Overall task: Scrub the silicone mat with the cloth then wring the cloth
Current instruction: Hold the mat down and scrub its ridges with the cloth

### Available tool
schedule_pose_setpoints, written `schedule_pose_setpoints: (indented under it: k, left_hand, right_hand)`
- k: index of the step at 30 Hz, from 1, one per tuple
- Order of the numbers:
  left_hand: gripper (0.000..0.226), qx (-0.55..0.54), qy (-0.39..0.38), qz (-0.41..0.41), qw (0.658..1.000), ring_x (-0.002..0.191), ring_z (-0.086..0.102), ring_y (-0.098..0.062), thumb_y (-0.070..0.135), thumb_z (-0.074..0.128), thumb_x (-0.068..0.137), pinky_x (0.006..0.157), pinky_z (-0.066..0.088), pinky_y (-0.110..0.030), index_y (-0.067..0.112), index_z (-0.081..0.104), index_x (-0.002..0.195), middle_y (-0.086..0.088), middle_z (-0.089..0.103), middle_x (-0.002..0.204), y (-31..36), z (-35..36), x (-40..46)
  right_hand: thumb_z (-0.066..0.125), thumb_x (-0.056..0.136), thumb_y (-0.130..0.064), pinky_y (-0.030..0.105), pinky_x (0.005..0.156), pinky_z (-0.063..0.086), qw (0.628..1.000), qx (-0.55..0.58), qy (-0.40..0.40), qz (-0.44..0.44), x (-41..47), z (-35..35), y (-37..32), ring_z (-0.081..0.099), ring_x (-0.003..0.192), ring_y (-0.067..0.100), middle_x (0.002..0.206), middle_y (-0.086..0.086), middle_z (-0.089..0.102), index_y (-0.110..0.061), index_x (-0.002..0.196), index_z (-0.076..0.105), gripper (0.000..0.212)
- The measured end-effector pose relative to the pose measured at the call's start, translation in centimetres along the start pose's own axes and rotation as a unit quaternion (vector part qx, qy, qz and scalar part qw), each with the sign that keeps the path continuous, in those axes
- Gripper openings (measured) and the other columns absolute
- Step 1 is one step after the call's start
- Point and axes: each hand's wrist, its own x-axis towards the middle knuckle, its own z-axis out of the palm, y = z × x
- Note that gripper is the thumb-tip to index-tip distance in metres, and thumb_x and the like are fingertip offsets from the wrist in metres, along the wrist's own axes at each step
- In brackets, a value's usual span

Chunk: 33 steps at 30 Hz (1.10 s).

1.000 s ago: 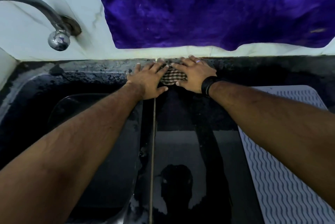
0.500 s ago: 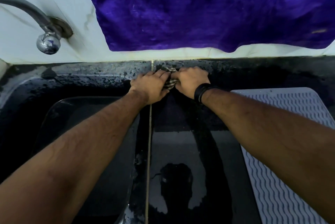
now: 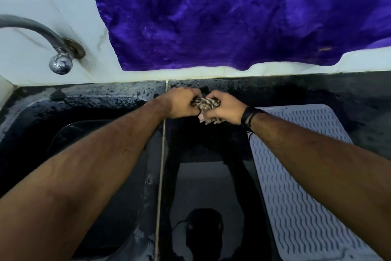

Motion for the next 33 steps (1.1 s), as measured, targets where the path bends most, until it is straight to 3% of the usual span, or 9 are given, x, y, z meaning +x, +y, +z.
schedule_pose_setpoints:
  k: [2,5,9,13,17,19,23,27,33]
  left_hand:
    - [0.038,-0.012,-0.007,0.006,1.000,0.107,0.067,-0.027,0.029,0.074,0.100,0.080,0.037,-0.025,0.015,0.062,0.133,-0.002,0.066,0.107,1.7,-0.9,-0.3]
    - [0.042,0.004,-0.031,0.019,0.999,0.100,0.062,-0.021,0.034,0.077,0.099,0.081,0.041,-0.027,0.019,0.062,0.136,0.002,0.065,0.107,4.5,-2.4,-0.6]
    - [0.034,-0.041,-0.061,0.035,0.997,0.086,0.066,-0.013,0.022,0.078,0.099,0.077,0.050,-0.023,0.016,0.067,0.131,0.011,0.068,0.091,8.2,-3.9,-0.4]
    - [0.024,-0.080,-0.095,0.049,0.991,0.077,0.067,-0.009,0.012,0.070,0.105,0.066,0.056,-0.025,0.021,0.067,0.126,0.009,0.070,0.088,11.1,-4.7,-0.3]
    - [0.021,-0.098,-0.116,0.047,0.987,0.087,0.069,-0.013,0.008,0.065,0.107,0.073,0.060,-0.030,0.024,0.063,0.120,0.003,0.070,0.099,13.2,-4.0,-0.1]
    - [0.020,-0.099,-0.102,0.049,0.989,0.088,0.069,-0.013,0.008,0.065,0.107,0.072,0.059,-0.029,0.020,0.065,0.124,0.002,0.070,0.102,13.9,-3.1,0.2]
    - [0.043,-0.017,-0.027,0.069,0.997,0.122,0.066,-0.021,0.025,0.066,0.108,0.089,0.041,-0.016,0.018,0.058,0.149,-0.003,0.069,0.134,14.7,-1.3,0.6]
    - [0.063,0.058,-0.006,0.039,0.998,0.159,0.034,-0.031,0.042,0.052,0.113,0.128,0.031,-0.045,0.025,0.031,0.171,-0.007,0.033,0.176,14.0,0.9,1.3]
    - [0.067,0.057,-0.017,-0.027,0.998,0.168,-0.001,-0.019,0.052,0.031,0.116,0.131,0.010,-0.068,0.029,0.008,0.175,0.009,-0.001,0.184,12.8,5.8,1.5]
  right_hand:
    - [0.086,0.067,-0.015,0.019,0.046,0.047,0.996,0.077,-0.029,0.029,-1.5,-1.0,-0.1,0.067,0.058,0.008,0.079,0.002,0.068,-0.019,0.101,0.052,0.048]
    - [0.087,0.060,-0.038,0.030,0.066,0.053,0.990,0.087,-0.057,0.095,-3.8,-3.1,-0.2,0.071,0.077,0.011,0.085,-0.003,0.073,-0.027,0.095,0.058,0.047]
    - [0.088,0.058,-0.046,0.030,0.068,0.048,0.989,0.070,-0.072,0.112,-6.5,-5.6,-0.2,0.065,0.075,0.013,0.082,-0.002,0.068,-0.024,0.088,0.059,0.047]
    - [0.082,0.074,-0.025,0.039,0.084,0.055,0.986,0.068,-0.106,0.109,-8.9,-7.2,0.2,0.067,0.102,0.022,0.107,0.004,0.071,-0.016,0.111,0.062,0.043]
    - [0.073,0.081,-0.009,0.054,0.089,0.052,0.971,0.074,-0.167,0.154,-10.8,-8.3,1.1,0.067,0.101,0.030,0.111,0.015,0.070,-0.013,0.118,0.062,0.039]
    - [0.074,0.080,-0.008,0.049,0.089,0.055,0.969,0.104,-0.169,0.145,-11.4,-8.7,1.9,0.067,0.100,0.031,0.113,0.018,0.069,-0.011,0.120,0.062,0.042]
    - [0.075,0.078,-0.009,0.048,0.092,0.051,0.978,0.119,-0.079,0.153,-12.0,-9.6,3.5,0.065,0.101,0.033,0.117,0.020,0.067,-0.011,0.113,0.064,0.037]
    - [0.074,0.080,-0.019,0.033,0.088,0.049,0.983,-0.009,0.058,0.173,-12.2,-11.1,5.6,0.060,0.109,0.029,0.121,0.012,0.065,-0.012,0.118,0.066,0.039]
    - [0.061,0.087,-0.018,0.034,0.095,0.050,0.956,-0.035,0.222,0.190,-12.4,-12.4,8.3,0.062,0.104,0.029,0.113,0.013,0.070,-0.008,0.109,0.072,0.026]
